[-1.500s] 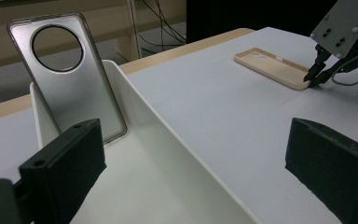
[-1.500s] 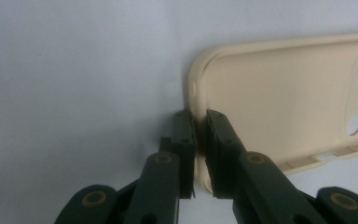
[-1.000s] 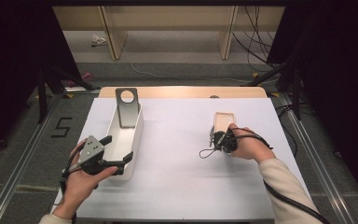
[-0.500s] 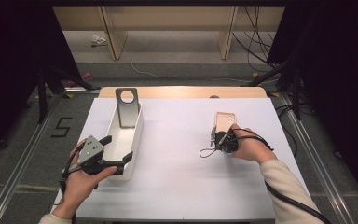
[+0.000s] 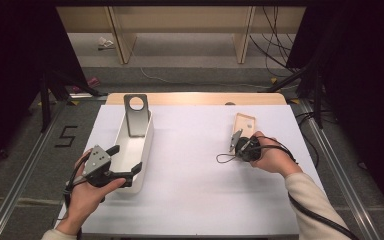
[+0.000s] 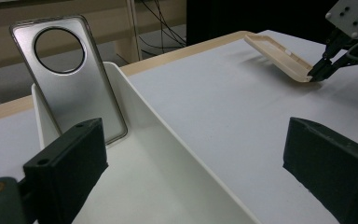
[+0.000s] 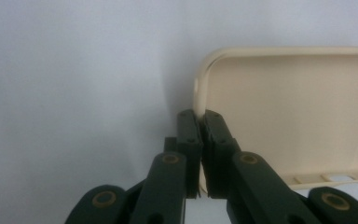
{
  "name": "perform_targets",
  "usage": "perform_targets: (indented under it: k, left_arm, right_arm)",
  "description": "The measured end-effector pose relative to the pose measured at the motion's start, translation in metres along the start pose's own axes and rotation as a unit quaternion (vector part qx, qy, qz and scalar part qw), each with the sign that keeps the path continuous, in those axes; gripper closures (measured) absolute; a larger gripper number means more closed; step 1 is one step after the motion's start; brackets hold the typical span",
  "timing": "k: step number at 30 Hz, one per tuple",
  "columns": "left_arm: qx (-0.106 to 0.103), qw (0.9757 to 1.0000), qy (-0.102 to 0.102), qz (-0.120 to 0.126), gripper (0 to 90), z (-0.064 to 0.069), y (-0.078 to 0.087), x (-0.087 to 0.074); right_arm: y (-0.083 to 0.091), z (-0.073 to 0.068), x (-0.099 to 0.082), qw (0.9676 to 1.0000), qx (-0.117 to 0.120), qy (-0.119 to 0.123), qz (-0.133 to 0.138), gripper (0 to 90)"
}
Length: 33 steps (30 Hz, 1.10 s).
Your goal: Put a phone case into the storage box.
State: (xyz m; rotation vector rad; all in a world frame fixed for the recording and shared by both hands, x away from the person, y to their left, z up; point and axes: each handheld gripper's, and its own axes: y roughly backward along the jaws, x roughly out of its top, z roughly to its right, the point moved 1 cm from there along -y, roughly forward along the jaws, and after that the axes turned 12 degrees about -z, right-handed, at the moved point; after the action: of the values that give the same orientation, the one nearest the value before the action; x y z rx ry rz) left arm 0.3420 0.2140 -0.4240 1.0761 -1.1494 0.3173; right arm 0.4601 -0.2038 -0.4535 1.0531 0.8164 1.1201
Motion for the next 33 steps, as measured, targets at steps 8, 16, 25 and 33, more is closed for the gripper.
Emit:
perform_targets:
  k: [8, 16, 25, 33]
  left_arm:
    - [0.001, 1.0000, -0.001, 0.000, 5.8, 0.000, 0.000, 0.000]
    - [0.002, 1.0000, 0.000, 0.000, 5.9, 0.000, 0.001, 0.000]
    - [0.002, 1.0000, -0.001, 0.000, 6.2, 0.000, 0.001, 0.001]
    - [0.002, 1.0000, -0.001, 0.001, 6.3, 0.001, 0.001, 0.001]
  right_arm:
    - [0.008, -0.002, -0.013, 0.9980, 0.013, -0.036, 0.051, 87.5]
    - [0.023, -0.003, -0.024, 0.9886, 0.030, -0.077, 0.126, 87.7]
    - [0.032, -0.010, -0.026, 0.9809, 0.047, -0.079, 0.171, 87.8]
    - [0.041, -0.022, -0.021, 0.9769, 0.057, -0.065, 0.195, 87.8]
